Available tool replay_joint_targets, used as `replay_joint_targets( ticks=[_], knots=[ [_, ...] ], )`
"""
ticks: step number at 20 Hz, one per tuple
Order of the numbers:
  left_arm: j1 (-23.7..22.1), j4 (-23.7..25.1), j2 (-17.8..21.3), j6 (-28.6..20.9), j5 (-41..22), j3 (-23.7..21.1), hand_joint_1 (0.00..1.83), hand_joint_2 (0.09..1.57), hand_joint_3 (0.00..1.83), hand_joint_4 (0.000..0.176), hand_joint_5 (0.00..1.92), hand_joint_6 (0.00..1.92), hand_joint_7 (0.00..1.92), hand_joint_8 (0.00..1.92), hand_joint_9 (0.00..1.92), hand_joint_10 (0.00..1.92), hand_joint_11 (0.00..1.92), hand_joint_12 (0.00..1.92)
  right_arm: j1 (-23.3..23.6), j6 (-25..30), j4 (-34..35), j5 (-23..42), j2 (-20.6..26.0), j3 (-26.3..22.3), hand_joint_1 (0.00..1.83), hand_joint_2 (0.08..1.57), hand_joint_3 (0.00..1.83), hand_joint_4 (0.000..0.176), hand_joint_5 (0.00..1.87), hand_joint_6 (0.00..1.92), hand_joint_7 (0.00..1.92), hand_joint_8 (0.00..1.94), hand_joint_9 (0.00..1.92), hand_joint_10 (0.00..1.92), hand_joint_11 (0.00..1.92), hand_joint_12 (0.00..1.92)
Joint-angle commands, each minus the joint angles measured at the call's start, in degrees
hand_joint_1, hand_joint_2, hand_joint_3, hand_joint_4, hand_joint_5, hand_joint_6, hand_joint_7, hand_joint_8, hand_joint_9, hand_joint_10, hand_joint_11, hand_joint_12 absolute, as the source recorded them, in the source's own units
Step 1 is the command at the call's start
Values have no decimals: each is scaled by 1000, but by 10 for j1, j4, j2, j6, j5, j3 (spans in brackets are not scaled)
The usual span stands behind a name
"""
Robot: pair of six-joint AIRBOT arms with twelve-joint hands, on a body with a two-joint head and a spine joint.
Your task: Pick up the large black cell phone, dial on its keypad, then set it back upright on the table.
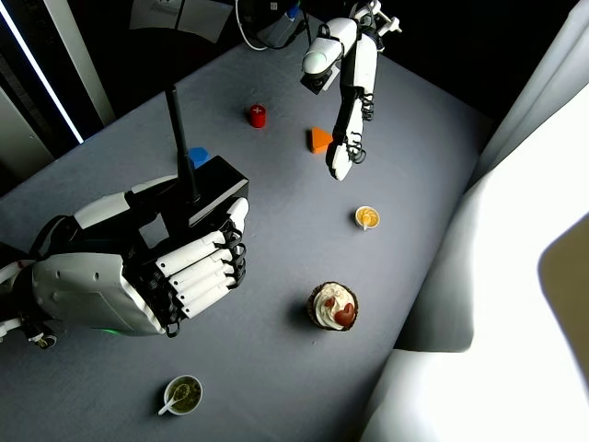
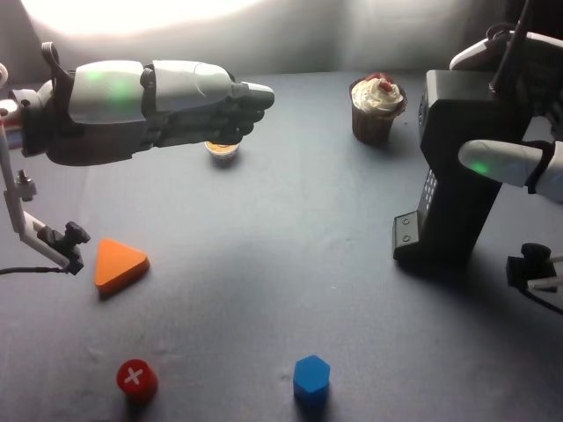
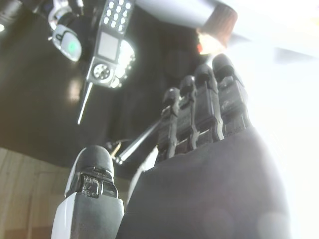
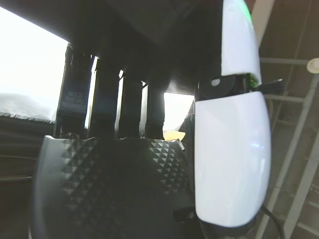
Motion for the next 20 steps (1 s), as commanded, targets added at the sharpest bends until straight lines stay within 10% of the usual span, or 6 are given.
replay_joint_targets(
  ticks=[1,2,4,6,20],
  knots=[
    [-12,-39,3,-4,-42,-2,0,1198,1,27,140,1,112,0,97,0,0,269,0,10,0,72,7,2,1213,1206,0,0,687,1361,884,1164,895,764,776,1054],
    [-13,-40,4,-4,-42,-2,0,1197,1,27,156,4,136,6,115,5,0,301,0,10,-1,72,7,2,1182,1219,1,0,671,1394,885,1188,927,523,769,1038],
    [-14,-40,4,-4,-41,-2,0,1200,2,29,158,4,138,5,111,2,0,308,0,10,-3,72,7,2,1133,1100,0,0,696,303,831,285,920,324,712,1007],
    [-14,-44,4,-4,-40,-2,0,1203,3,29,158,3,136,3,110,1,0,307,-1,10,-4,72,7,0,1085,1080,0,0,754,60,862,51,896,207,654,1044],
    [-15,-44,4,-4,-40,-2,0,1211,0,33,154,1,131,2,108,2,0,306,-3,10,-14,74,11,-1,796,997,0,10,414,0,350,0,364,0,71,1051]
  ],
)
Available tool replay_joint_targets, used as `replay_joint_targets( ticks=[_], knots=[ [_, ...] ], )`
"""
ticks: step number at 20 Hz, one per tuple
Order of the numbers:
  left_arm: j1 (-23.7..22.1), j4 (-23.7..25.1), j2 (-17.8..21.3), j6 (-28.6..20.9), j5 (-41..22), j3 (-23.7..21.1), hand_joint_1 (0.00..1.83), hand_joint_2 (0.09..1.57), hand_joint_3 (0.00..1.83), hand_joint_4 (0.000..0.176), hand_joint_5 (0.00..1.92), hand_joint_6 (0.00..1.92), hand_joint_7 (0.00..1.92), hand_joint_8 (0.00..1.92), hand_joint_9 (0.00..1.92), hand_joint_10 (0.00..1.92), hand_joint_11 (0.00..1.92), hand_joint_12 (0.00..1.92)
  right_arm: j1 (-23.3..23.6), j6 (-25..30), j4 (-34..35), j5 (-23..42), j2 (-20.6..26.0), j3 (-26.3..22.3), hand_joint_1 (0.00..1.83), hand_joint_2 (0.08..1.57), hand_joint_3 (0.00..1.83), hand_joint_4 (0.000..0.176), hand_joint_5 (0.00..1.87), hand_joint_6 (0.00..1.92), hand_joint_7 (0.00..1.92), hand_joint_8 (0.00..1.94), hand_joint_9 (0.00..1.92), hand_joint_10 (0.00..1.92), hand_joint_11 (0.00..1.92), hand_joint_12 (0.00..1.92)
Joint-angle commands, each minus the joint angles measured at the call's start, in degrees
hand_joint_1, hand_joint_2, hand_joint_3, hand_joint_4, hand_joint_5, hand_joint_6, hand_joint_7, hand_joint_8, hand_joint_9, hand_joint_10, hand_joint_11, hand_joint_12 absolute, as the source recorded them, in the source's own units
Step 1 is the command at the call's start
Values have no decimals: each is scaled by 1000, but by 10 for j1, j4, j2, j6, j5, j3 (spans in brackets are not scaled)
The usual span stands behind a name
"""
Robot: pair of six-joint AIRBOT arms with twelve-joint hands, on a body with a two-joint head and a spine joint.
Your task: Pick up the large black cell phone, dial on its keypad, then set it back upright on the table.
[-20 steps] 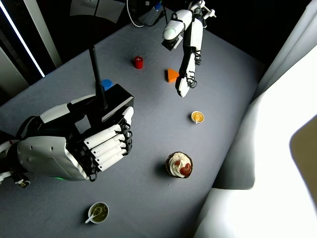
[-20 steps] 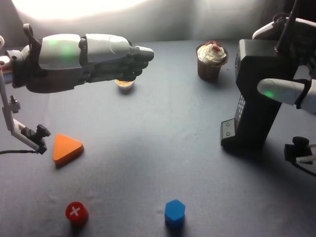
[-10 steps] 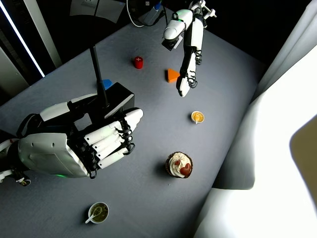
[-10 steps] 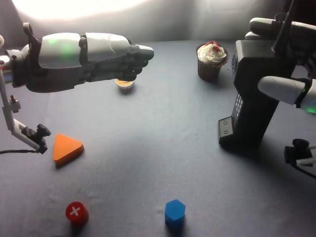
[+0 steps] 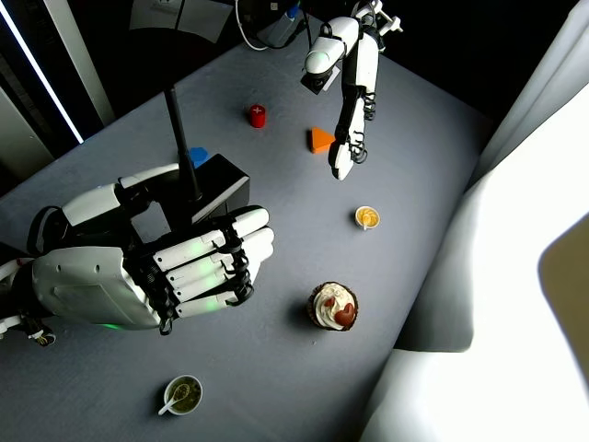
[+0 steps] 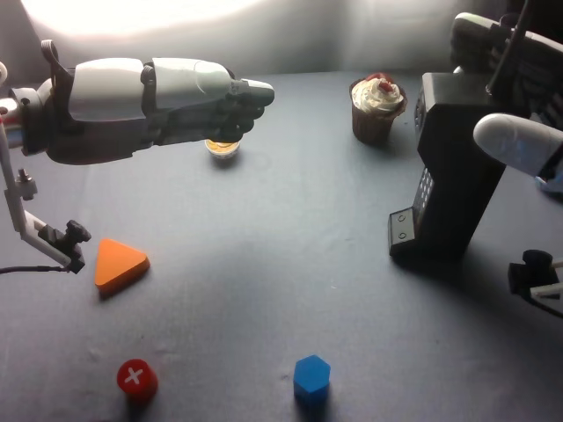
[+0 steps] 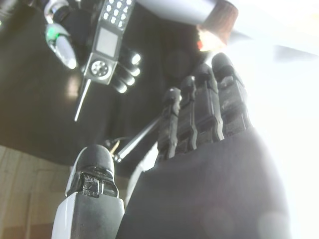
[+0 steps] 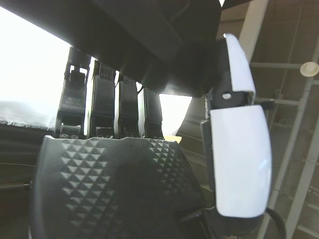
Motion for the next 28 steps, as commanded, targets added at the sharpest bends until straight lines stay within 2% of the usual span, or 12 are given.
replay_joint_targets(
  ticks=[1,3,4,6,8,9,11,17,18,21,25,28],
  knots=[
    [-15,-38,4,-4,-41,-2,0,1210,0,30,160,4,141,6,113,3,0,307,1,8,4,73,9,0,734,1006,4,28,370,0,292,0,335,0,32,1045],
    [-15,-38,4,-4,-41,-2,0,1209,0,30,160,2,139,3,110,1,0,283,0,8,3,73,10,0,736,959,0,40,369,0,300,0,317,0,3,1070],
    [-15,-38,4,-4,-41,-2,0,1207,0,33,160,1,142,3,113,2,0,312,0,8,3,73,11,0,628,951,0,51,259,0,203,6,189,4,0,823],
    [-16,-38,4,-4,-41,-2,0,1206,0,34,164,3,149,5,120,4,0,317,0,8,3,73,12,0,473,913,0,46,43,14,14,1,13,0,0,255],
    [-16,-38,4,-4,-41,-2,0,1206,0,34,169,3,151,2,123,3,0,334,-1,8,3,75,14,-3,384,894,0,73,1,0,0,0,0,0,0,53],
    [-15,-38,4,-4,-41,-2,0,1205,0,36,158,0,139,0,116,0,0,332,-2,8,3,75,16,-5,361,873,0,80,0,0,0,0,0,0,0,10],
    [-15,-38,4,-4,-41,-3,0,1205,0,38,155,1,132,0,110,2,0,310,-9,8,3,77,23,-12,331,862,0,73,0,0,0,0,0,0,0,0],
    [-11,-38,4,-3,-40,-4,0,1203,0,36,142,3,120,3,102,2,0,295,-50,8,5,96,52,-30,335,858,0,77,0,0,0,0,0,0,0,0],
    [-10,-38,4,-3,-40,-4,15,1213,1,29,165,6,142,6,120,5,0,312,-59,8,9,99,59,-34,343,865,0,78,0,0,0,0,0,0,0,0],
    [-2,-38,4,-3,-40,-4,0,1213,0,35,157,4,120,1,109,1,0,303,-90,8,20,114,83,-55,357,872,0,67,0,0,0,0,0,0,0,0],
    [-6,-38,5,-3,-40,-5,0,1201,0,41,160,0,137,2,116,1,0,345,-165,8,55,142,138,-117,386,905,13,78,0,0,0,0,0,0,14,6],
    [-11,-38,8,-3,-40,-9,0,1204,0,35,170,3,142,3,123,3,0,360,-233,8,102,164,171,-165,404,913,11,81,0,0,0,0,0,0,31,16]
  ],
)
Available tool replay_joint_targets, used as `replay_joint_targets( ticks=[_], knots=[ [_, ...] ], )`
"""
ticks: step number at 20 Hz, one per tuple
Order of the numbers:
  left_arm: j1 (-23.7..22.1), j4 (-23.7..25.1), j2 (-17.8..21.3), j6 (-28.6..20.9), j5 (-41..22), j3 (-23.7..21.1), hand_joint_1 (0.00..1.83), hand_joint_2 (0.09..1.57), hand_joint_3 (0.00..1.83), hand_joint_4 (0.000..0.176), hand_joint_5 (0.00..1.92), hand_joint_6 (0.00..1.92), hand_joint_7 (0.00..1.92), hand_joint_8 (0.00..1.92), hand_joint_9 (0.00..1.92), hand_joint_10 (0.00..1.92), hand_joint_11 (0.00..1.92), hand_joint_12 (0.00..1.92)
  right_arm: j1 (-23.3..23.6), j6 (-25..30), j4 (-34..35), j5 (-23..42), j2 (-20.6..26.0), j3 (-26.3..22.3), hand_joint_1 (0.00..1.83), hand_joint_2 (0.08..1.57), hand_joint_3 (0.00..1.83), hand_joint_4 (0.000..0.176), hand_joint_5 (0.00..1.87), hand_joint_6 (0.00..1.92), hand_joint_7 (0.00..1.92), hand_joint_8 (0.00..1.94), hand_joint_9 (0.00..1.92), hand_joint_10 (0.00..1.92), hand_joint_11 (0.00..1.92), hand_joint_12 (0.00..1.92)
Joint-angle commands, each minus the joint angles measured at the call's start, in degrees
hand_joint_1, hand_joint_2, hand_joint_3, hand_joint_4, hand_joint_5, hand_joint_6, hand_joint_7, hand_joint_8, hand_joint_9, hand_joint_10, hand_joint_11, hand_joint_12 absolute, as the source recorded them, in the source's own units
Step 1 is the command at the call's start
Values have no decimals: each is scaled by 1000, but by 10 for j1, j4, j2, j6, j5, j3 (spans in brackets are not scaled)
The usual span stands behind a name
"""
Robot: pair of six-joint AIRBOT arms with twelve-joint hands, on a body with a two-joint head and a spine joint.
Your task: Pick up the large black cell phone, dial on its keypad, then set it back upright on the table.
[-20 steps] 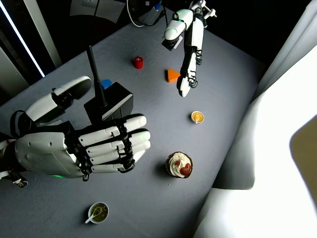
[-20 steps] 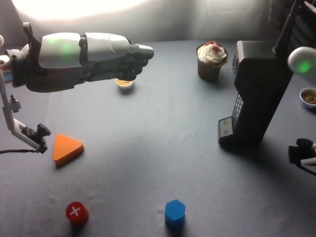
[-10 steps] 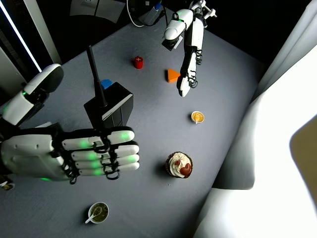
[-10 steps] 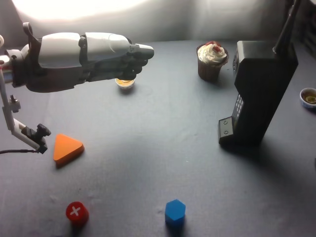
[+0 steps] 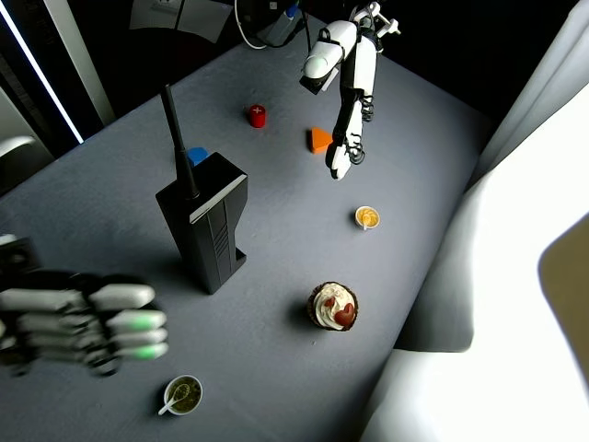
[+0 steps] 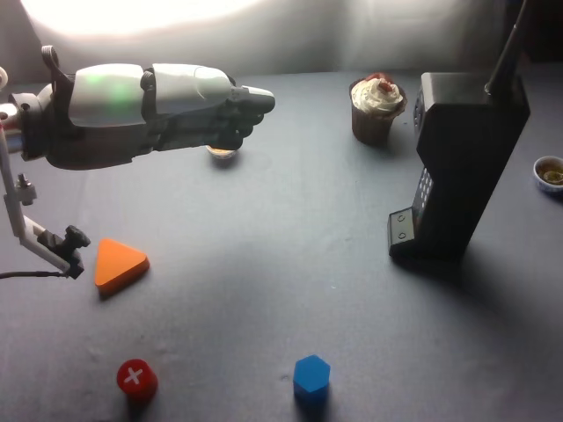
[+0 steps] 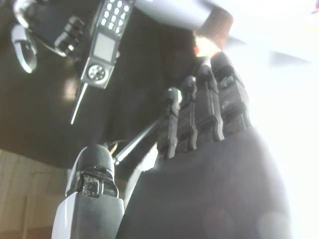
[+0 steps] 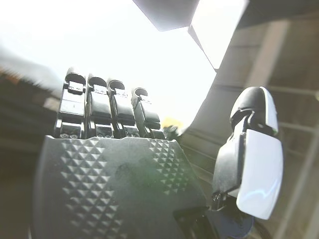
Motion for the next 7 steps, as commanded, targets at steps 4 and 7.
replay_joint_targets(
  ticks=[4,7],
  knots=[
    [-15,-36,5,-3,-43,-2,0,1209,1,34,159,1,138,3,120,2,0,338,-117,12,57,110,50,-96,405,914,8,75,0,0,0,0,0,0,37,24],
    [-14,-36,6,-4,-43,-2,0,1206,0,30,163,1,155,4,132,3,0,348,-184,12,131,110,74,-167,443,910,4,69,0,0,0,0,0,0,40,31]
  ],
)
